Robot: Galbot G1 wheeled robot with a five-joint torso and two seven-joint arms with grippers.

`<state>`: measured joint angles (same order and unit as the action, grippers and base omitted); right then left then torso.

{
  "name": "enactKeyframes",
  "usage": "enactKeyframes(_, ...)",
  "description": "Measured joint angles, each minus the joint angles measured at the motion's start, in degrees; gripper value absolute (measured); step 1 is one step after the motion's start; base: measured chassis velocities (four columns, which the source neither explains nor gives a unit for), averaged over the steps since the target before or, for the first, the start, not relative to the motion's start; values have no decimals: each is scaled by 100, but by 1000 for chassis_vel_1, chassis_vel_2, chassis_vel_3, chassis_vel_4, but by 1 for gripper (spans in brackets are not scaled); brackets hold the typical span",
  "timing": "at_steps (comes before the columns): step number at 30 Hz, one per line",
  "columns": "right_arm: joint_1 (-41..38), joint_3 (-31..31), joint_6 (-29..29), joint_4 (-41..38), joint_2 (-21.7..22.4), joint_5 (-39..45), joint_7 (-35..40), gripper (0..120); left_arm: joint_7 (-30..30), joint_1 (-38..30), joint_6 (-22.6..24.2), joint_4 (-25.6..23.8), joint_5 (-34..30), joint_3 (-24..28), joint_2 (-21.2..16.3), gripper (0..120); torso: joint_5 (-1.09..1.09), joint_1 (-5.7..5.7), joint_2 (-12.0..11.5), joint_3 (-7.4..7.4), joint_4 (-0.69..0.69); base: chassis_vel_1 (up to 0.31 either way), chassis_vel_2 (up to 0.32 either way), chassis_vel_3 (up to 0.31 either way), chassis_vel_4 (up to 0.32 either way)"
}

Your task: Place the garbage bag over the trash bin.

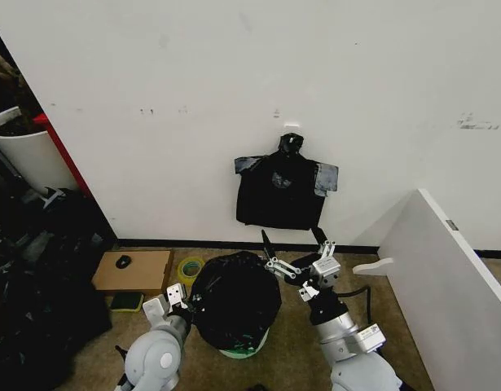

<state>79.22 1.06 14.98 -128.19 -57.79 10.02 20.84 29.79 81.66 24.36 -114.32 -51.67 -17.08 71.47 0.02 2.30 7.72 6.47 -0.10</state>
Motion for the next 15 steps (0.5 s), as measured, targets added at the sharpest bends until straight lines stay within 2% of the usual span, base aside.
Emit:
enactKeyframes(3, 6, -12, -35, -11, 4, -3, 25, 100, -64, 28, -60, -2, 64, 2, 29, 26, 0, 0, 0, 0, 0, 0, 0, 0, 0)
enactKeyframes(6, 8, -19, -61, -28, 12, -3, 49, 100, -76, 38, -67, -16, 75, 1, 35, 32, 0, 0, 0, 0, 0, 0, 0, 0, 0)
enactKeyframes(9, 17, -32, -80, -33, 4, -12, 74, 100, -131, 101, -87, -121, 77, -38, 22, 49, 0, 0, 0, 0, 0, 0, 0, 0, 0)
enactKeyframes(11, 20, -32, -81, -31, 2, -14, 75, 100, -133, 111, -87, -140, 77, -46, 17, 50, 0, 0, 0, 0, 0, 0, 0, 0, 0)
enactKeyframes(15, 39, -27, -93, -7, -24, -49, 78, 100, -145, 237, -211, -320, 270, -139, -65, 69, 0, 0, 0, 0, 0, 0, 0, 0, 0)
